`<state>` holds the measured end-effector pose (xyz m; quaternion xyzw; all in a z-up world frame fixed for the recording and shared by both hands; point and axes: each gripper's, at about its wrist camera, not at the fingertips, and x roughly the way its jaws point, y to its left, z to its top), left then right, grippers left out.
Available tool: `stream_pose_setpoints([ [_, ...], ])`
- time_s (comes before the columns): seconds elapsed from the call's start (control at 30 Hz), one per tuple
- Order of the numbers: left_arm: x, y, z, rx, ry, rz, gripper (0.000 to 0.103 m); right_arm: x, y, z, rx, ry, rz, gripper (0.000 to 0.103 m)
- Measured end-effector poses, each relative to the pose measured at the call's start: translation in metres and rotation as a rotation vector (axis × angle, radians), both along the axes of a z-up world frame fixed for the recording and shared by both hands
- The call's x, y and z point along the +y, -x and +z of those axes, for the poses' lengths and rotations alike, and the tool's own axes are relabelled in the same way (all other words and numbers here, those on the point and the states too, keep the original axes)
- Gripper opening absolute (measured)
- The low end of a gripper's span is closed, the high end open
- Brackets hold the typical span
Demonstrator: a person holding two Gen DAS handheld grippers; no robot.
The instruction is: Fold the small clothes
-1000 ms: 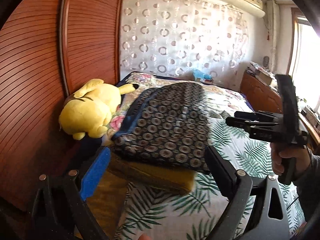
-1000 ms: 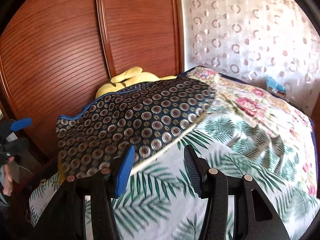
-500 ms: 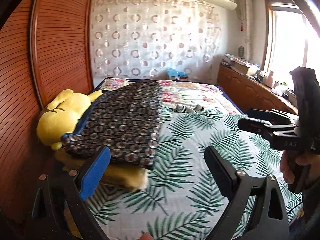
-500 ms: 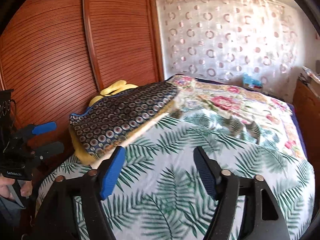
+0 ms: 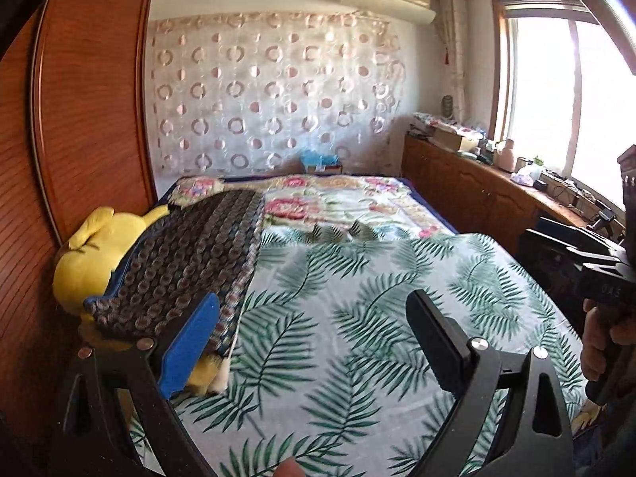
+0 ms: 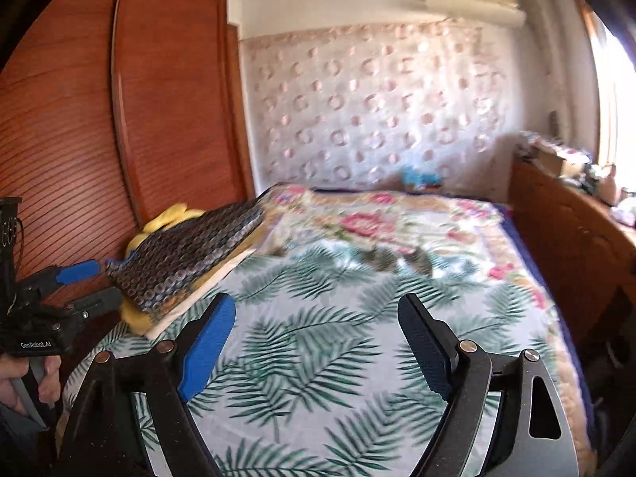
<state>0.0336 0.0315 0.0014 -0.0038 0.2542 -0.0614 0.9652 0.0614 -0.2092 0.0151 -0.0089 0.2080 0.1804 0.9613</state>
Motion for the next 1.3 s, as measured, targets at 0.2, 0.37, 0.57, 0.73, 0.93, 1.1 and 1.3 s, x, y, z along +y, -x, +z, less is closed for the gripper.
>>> stream_pose_setpoints([
  [0.2,-0.021,0.007,0.028,-0.061,-0.023,-0.026,0.095,-0.023,0.034,0.022,-0.068,-0.033,-0.085,0.085],
  [0.37,-0.034,0.015,0.046,-0.101,-0.03,-0.028,0.095,-0.032,0.054,0.034,-0.119,-0.039,-0.143,0.085],
  [0.57,-0.041,0.018,0.05,-0.116,-0.042,-0.022,0.095,-0.031,0.06,0.031,-0.131,-0.035,-0.181,0.085],
  [0.73,-0.037,0.019,0.048,-0.118,-0.029,-0.019,0.095,-0.03,0.047,0.019,-0.117,-0.038,-0.187,0.085],
  [0.93,-0.034,0.019,0.046,-0.118,-0.027,-0.013,0.095,-0.032,0.046,0.023,-0.106,-0.044,-0.182,0.085],
  [1.1,-0.032,0.019,0.044,-0.116,-0.028,-0.006,0.095,-0.033,0.045,0.023,-0.108,-0.04,-0.182,0.085],
  [1.3,-0.032,0.019,0.044,-0.115,-0.027,-0.006,0.095,-0.033,0.042,0.024,-0.107,-0.04,-0.18,0.085],
])
